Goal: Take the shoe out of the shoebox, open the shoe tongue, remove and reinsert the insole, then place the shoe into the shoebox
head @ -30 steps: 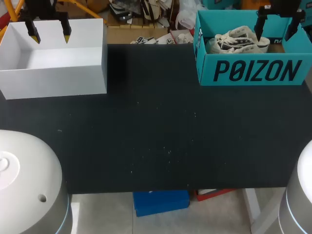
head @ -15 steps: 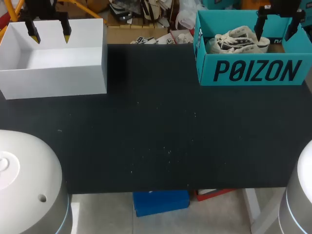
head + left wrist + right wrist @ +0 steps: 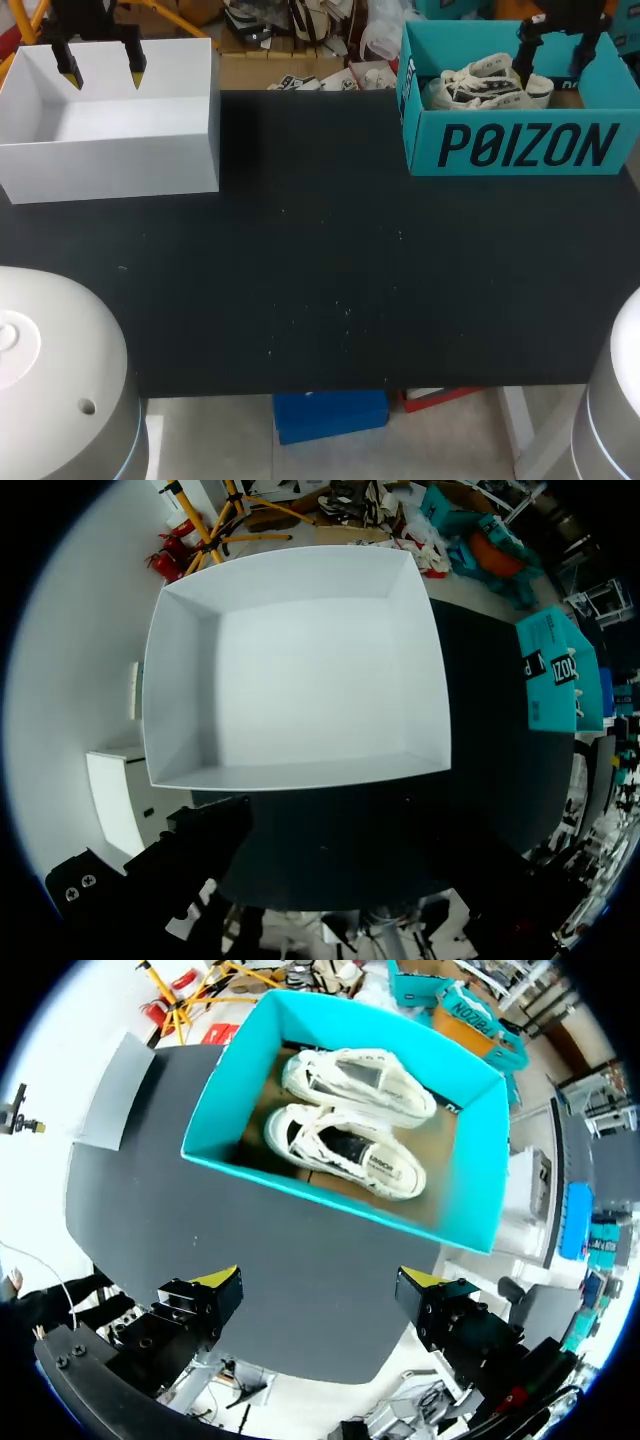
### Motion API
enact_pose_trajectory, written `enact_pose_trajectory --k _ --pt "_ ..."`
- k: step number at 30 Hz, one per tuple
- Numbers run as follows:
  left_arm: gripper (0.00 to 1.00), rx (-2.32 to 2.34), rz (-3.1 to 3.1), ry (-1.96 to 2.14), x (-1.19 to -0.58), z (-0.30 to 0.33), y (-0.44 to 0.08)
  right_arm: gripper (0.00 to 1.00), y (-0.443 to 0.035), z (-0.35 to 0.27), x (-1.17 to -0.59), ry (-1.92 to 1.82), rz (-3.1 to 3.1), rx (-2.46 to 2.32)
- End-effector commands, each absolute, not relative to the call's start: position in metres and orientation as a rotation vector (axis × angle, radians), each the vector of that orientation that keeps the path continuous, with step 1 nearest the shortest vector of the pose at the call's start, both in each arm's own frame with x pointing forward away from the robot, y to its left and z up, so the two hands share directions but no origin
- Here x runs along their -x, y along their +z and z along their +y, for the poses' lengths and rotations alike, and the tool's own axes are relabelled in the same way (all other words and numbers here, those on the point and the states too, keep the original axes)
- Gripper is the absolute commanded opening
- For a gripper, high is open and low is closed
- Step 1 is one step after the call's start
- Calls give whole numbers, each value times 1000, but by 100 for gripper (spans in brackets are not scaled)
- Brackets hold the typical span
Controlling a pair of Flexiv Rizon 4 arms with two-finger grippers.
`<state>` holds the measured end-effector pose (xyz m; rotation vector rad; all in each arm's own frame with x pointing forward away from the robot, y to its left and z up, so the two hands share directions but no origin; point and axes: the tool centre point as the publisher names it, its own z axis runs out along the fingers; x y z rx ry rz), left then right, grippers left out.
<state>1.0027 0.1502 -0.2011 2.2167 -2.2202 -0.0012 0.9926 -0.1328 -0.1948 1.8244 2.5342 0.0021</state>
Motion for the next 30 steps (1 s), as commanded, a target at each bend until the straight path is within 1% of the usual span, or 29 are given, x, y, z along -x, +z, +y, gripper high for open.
enact_pose_trajectory --k 1,12,22,29,30 --pt "100 -2218 -2219 -4 -1002 150 -200 100 -191 -134 -986 -55 2949 -1012" --pt "100 -2218 -2219 -4 -1002 150 -200 100 -191 -134 -986 -55 2949 -1012" --pt "100 -2218 -2219 -4 -1002 150 -200 100 -194 -120 -1017 -111 3071 -388" --pt "100 -2218 -2219 -4 -1002 150 -200 100 -208 -119 -1042 -131 3102 -253" --pt "100 -2218 -2219 -4 -1002 150 -200 96 -211 -119 -1047 -134 3103 -250"
